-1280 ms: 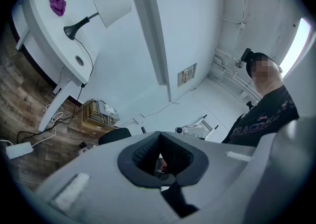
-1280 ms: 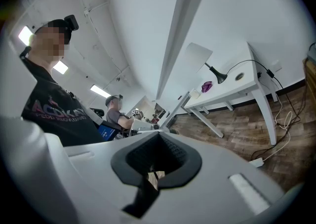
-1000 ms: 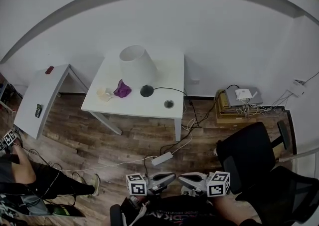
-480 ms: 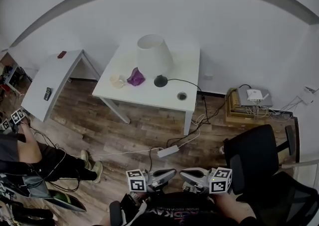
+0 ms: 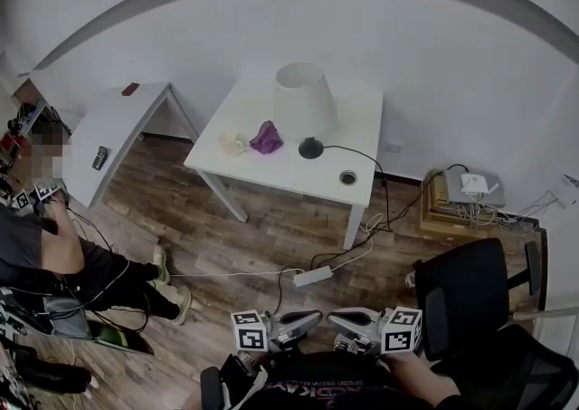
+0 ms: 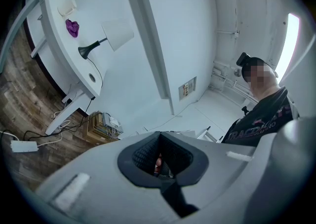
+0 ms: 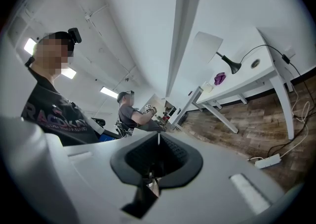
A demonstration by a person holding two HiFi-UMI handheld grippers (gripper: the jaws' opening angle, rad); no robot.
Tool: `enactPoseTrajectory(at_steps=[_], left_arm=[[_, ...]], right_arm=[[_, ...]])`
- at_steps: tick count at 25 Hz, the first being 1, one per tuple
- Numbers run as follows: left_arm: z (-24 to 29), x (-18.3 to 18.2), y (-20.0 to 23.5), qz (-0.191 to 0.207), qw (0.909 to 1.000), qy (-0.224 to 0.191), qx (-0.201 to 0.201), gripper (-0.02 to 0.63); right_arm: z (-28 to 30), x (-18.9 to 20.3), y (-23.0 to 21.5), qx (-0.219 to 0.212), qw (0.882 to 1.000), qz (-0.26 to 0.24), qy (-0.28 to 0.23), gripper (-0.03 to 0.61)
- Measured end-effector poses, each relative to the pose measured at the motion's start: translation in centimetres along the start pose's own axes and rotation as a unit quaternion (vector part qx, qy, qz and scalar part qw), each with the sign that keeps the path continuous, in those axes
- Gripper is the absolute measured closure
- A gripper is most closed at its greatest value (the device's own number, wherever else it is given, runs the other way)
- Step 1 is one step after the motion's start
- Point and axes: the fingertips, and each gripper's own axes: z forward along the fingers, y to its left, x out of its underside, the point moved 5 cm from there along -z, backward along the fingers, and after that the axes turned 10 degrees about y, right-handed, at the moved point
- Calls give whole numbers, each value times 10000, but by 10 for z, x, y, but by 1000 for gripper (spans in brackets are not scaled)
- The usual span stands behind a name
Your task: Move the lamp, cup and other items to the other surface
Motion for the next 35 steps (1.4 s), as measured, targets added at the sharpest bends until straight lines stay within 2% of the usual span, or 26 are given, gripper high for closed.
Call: enactPoseTrajectory(at_steps=[8,14,18,22,28,35], left_arm=[[-24,-2,7,-79,9998,-163,-127,618],[-51,-16,18,-85,9997,-213,-92,618],[-82,-39,27,31,10000,-93,-19,618],[-111,-69,42,123,9995,-279,63,618],[-143,-86,64,113,9990,-409,171,618],[-186,-108,81,117,9986,-523,10,618]], right_arm=[[24,2,0,-74,9999,81,93,563],[49,-11,-3,126,9999,61,-22,561],[80,-30,0,302,9993,-25,-226,561],[114,-52,3,425,9986,-264,-183,557],[149,-77,-2,580,9971,-422,-234,549],[193,-94,-15,737,9963,-360,-261,531]])
